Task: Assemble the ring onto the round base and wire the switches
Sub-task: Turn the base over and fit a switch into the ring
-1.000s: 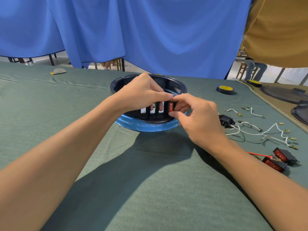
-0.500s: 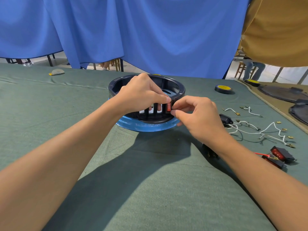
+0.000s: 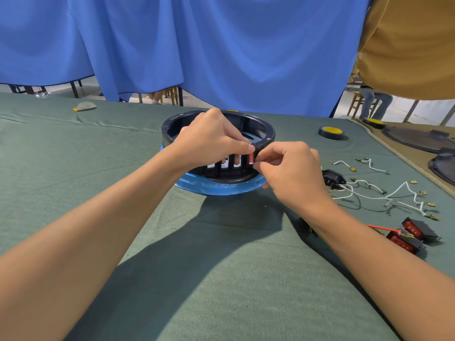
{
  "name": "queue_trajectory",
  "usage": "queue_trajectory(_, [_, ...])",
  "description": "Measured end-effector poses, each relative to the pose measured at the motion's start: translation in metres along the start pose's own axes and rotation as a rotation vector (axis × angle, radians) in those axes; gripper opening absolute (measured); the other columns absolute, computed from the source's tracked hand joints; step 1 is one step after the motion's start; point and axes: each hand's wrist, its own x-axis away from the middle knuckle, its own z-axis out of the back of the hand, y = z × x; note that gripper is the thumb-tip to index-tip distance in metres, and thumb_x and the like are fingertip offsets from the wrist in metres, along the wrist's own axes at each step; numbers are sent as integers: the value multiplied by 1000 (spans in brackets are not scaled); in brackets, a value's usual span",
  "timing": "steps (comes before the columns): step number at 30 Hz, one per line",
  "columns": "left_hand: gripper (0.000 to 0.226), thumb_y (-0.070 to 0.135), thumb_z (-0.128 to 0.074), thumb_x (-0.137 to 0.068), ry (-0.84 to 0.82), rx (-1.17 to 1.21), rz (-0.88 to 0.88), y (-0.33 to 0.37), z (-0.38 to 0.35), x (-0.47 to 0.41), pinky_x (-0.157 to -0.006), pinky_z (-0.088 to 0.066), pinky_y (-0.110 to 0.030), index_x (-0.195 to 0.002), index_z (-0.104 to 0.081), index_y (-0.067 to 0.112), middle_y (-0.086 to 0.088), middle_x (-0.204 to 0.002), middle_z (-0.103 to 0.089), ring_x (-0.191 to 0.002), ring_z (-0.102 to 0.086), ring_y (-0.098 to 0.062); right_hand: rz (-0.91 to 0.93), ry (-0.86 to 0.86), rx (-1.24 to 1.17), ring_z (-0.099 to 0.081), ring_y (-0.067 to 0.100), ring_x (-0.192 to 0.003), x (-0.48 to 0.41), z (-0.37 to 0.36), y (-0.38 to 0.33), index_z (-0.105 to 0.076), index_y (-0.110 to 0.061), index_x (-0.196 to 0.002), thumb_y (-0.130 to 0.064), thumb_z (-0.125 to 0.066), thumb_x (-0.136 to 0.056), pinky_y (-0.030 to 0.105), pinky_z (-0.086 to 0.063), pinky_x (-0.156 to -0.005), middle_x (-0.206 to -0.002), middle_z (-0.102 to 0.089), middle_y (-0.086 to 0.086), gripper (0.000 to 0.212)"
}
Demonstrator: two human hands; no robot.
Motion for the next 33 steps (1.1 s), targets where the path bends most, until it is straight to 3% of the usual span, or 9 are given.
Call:
queue_trajectory(5, [11,47,-69,-75,80,-60,18,1,-5,1,-73,-52,-38,-71,-76,39,15,-60,-69,-56,-60,-6,-35,70,26,-62,35,-86,-2,-3,1,-61,-19,-73,-6,-72,-79,45,-53,-77,-73,-65,-2,18])
queue_trajectory(8, [14,51,-70,-79,131,-117,31,1,-8,1,-69,-46,-32,-73,-76,40,19,-60,-68,-60,-59,-3,-72,94,72,-61,33,-87,-3,-4,2,-57,-20,-72,-12,-73,-80,36,-46,-80,-73,-64,-2,20])
queue_trajectory(11, [15,53,-69,-80,210,-171,41,2,-14,1,-63,-39,-28,-72,-75,42,20,-56,-65,-60,-57,-1,-87,69,109,-54,26,-92,-5,-2,3,-59,-21,-73,-19,-74,-80,31,-39,-74,-73,-65,-1,17])
queue_trajectory(17, [27,55,-57,-86,399,-411,-48,8,-36,4,-59,-31,-31,-78,-77,38,5,-60,-65,-69,-56,-25,-70,15,192,-59,19,-85,-9,27,10,-67,-23,-75,-19,-65,-83,25,-40,-72,-72,-64,-9,9])
queue_trajectory(21, [41,46,-46,-95,512,-703,-227,7,-51,15,-58,-31,-29,-77,-74,23,3,-63,-65,-67,-63,-26,-79,-66,209,-60,21,-87,-11,54,19,-68,-25,-74,-21,-66,-83,34,-49,-79,-72,-65,-10,10])
queue_trajectory(23, [39,40,-48,-96,562,-743,-275,7,-57,21,-61,-37,-33,-75,-73,19,1,-62,-65,-65,-62,-26,-49,-120,279,-60,19,-84,-7,66,25,-69,-24,-76,-22,-66,-85,31,-47,-77,-71,-64,-10,10])
queue_trajectory(26, [34,39,-52,-94,573,-743,-213,8,-63,24,-71,-41,-38,-87,-76,17,0,-75,-70,-76,-60,-27,46,-277,387,-59,8,-73,4,80,32,-71,-22,-80,-24,-65,-87,24,-45,-69,-70,-64,-12,10])
queue_trajectory(29, [29,37,-55,-94,587,-707,-159,9,-70,24,-82,-33,-39,-93,-76,17,0,-91,-72,-88,-60,-27,36,-336,369,-61,3,-71,8,100,35,-72,-23,-80,-27,-67,-87,14,-41,-63,-70,-67,-13,10])
queue_trajectory(33, [26,32,-58,-94,634,-710,-197,7,-73,24,-88,-27,-39,-96,-75,13,-2,-101,-72,-95,-61,-29,15,-467,466,-56,-5,-69,9,123,36,-70,-29,-79,-29,-71,-85,11,-35,-57,-68,-63,-19,7])
